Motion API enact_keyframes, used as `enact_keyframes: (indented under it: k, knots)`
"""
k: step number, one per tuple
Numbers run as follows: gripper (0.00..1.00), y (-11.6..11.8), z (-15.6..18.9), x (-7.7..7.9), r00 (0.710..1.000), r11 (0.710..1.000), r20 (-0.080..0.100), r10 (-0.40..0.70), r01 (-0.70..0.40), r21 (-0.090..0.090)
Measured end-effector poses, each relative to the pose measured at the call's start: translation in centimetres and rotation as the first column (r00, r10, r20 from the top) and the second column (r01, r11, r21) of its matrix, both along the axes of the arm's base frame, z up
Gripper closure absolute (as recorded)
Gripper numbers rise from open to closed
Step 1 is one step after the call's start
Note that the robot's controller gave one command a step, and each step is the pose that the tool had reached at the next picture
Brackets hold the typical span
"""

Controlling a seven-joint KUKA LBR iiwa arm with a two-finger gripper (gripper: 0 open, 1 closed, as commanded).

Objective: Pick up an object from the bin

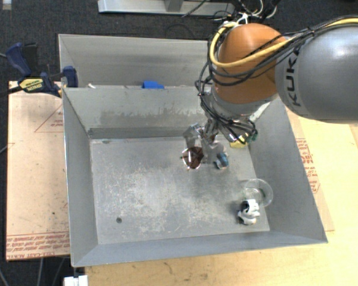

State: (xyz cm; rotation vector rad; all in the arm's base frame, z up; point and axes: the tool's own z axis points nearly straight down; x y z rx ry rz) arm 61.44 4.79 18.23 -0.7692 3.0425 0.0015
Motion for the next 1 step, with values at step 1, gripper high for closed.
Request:
enact_keyframes:
  k: [1]
  knots:
    - [1.0,0.99,5.65,-0.29,1.0,1.0,-0.003,-0.02,0.02,-0.001]
